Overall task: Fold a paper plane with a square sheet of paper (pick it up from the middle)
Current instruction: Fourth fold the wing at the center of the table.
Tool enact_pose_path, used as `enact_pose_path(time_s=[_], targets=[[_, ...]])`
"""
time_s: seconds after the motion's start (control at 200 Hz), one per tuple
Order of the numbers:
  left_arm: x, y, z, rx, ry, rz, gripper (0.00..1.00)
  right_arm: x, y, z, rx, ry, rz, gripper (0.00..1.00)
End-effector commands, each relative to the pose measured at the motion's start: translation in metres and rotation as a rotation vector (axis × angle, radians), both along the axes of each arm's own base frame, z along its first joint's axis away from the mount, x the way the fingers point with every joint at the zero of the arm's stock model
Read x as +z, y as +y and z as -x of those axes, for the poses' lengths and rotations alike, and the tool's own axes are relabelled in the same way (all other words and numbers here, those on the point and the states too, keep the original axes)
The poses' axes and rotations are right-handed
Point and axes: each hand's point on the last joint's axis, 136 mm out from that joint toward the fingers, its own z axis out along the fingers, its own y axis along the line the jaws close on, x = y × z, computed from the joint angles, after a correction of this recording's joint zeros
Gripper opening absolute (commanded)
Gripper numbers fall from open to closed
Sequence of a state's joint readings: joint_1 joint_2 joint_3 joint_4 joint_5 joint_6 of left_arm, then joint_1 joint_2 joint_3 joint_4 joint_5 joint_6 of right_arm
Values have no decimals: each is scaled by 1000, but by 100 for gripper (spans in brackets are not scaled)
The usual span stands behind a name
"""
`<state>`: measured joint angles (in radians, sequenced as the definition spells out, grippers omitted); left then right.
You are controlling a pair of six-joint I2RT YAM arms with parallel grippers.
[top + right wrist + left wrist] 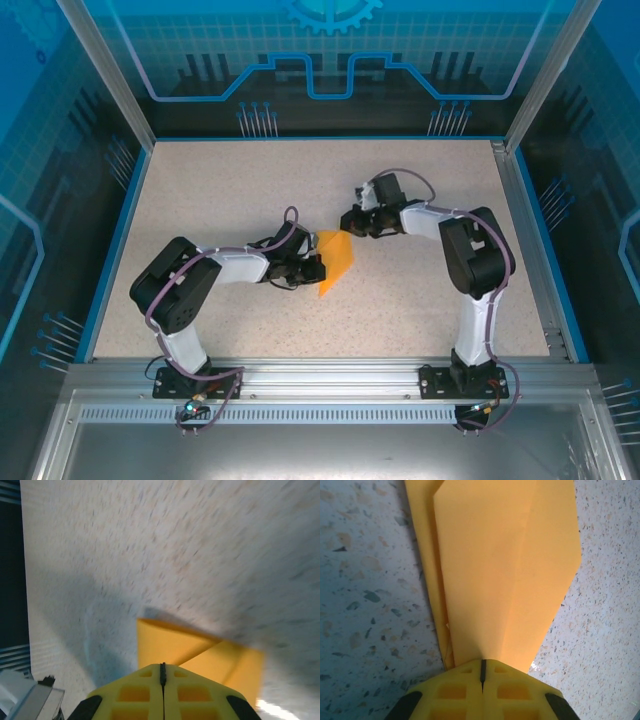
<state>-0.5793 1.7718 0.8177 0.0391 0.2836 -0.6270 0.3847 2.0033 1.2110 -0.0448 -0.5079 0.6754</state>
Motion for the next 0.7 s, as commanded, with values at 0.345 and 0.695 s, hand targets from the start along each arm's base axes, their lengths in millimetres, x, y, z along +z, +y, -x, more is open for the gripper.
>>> enact_pose_path(time_s=[0.345, 0.695], targets=[[-66, 64, 75, -14, 285, -305, 4, -47, -30, -19, -81, 50, 74, 5], [-60, 70, 81, -96, 270, -338, 5, 12, -42, -29, -73, -42, 18, 7]])
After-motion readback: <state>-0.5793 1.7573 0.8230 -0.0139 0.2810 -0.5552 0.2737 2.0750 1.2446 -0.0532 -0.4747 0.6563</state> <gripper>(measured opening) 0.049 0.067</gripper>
